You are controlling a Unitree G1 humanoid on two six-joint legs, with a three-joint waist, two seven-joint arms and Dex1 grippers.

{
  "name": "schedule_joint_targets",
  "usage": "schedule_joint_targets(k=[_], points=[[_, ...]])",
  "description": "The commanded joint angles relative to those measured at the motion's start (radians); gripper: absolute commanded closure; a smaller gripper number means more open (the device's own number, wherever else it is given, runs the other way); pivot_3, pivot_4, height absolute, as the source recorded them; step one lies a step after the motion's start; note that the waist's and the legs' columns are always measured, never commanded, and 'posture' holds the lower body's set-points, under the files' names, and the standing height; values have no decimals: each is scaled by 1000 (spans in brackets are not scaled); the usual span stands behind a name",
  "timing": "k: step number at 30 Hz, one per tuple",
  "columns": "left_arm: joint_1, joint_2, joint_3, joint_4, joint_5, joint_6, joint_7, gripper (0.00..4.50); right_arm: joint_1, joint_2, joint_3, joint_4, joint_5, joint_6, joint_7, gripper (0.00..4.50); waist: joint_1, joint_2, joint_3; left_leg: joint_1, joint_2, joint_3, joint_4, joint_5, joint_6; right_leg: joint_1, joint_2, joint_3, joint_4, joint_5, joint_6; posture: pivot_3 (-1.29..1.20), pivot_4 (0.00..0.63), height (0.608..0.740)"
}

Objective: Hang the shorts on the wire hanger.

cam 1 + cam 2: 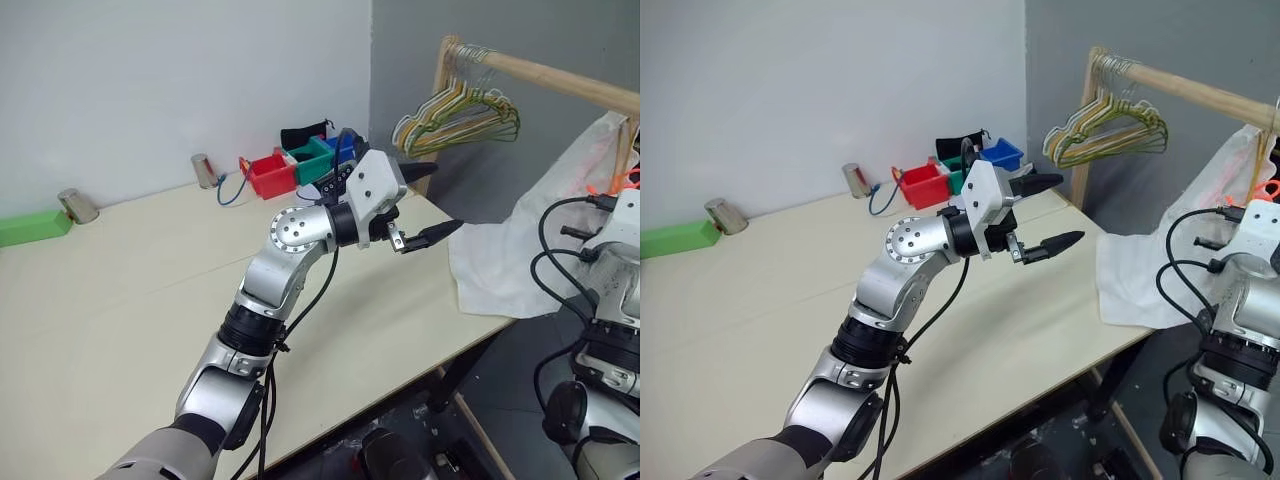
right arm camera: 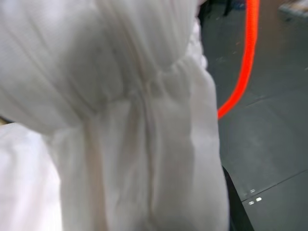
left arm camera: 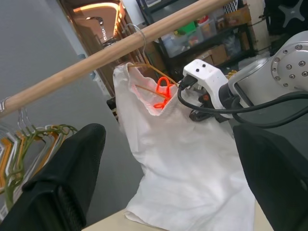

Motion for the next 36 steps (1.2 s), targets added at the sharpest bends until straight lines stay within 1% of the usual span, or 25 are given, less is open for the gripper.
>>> schedule_joint_targets(k=[1,5,10,14,16,17,18,23,25,26,27,32,33,34,36], points=[[-16,5,13,-21,2,-2,13,9,-47,-2,-15,-59,26,20,-13,4500,2,0,0,0,0,0,0,0,0,0,0,0,0,0,0,-419,0,740],[-11,8,12,-28,3,3,17,9,-47,23,-14,-72,54,87,-9,4500,3,0,0,-1,-1,0,0,0,0,1,0,1,-1,0,1,-414,0,740],[-4,11,10,-38,7,7,20,9,-61,31,-39,-59,66,116,-27,4500,3,0,0,-1,-1,-1,0,0,0,1,0,0,-1,0,1,-410,0,740],[-5,13,10,-37,8,7,23,9,-69,19,-36,-47,67,108,-27,4500,3,0,0,-1,-1,-1,0,0,0,1,0,0,-1,0,1,-411,0,740],[-5,13,10,-37,7,7,24,0,-63,8,-20,-50,62,98,-24,3931,3,0,0,-1,-1,-1,0,0,0,1,0,0,-1,0,1,-411,0,740],[-5,13,10,-38,7,8,25,0,-57,4,-10,-56,60,92,-21,3846,3,0,0,-1,-1,-1,0,0,0,1,0,0,-1,0,1,-412,0,740],[-5,13,10,-38,7,7,25,0,-53,2,-2,-62,57,88,-22,3663,3,0,0,-1,-1,-1,0,0,0,1,0,0,-1,0,1,-412,0,740],[-5,14,10,-36,7,7,25,0,-31,-11,35,-93,32,69,-29,2450,3,0,0,-1,-1,-1,0,0,0,1,0,0,-1,0,1,-411,0,740],[-6,14,11,-37,6,9,26,0,-24,-20,49,-103,17,61,-31,2087,3,0,0,0,-1,-1,0,0,0,1,0,0,-1,0,1,-413,0,740],[-6,14,12,-37,5,10,25,0,-23,-22,58,-116,13,61,-34,1805,3,0,0,0,-1,-1,0,0,0,1,0,1,-1,-1,1,-415,0,740],[-6,15,12,-37,4,9,24,0,-21,-24,71,-134,8,60,-35,1655,3,0,0,0,-1,-1,0,0,0,1,0,1,-1,-1,1,-415,0,740],[-4,20,11,-41,-3,12,15,0,-20,-12,122,-243,-10,96,-47,521,2,0,0,0,-1,-1,0,0,0,1,0,1,-1,-1,2,-419,0,740],[-4,21,11,-43,-5,14,13,0,-20,-9,131,-267,-17,107,-51,230,2,0,0,0,-1,-1,0,0,0,1,0,1,-2,-1,2,-419,0,740],[-2,24,11,-45,-9,16,6,0,-19,-6,141,-296,-21,120,-53,53,2,0,0,0,-1,-1,0,0,0,1,0,0,-2,-1,2,-419,0,740],[2,33,11,-49,-19,22,-10,0,-15,-2,163,-358,-28,145,-55,53,3,0,0,-1,-1,-1,0,0,0,1,0,0,-2,-1,2,-428,0,740]])
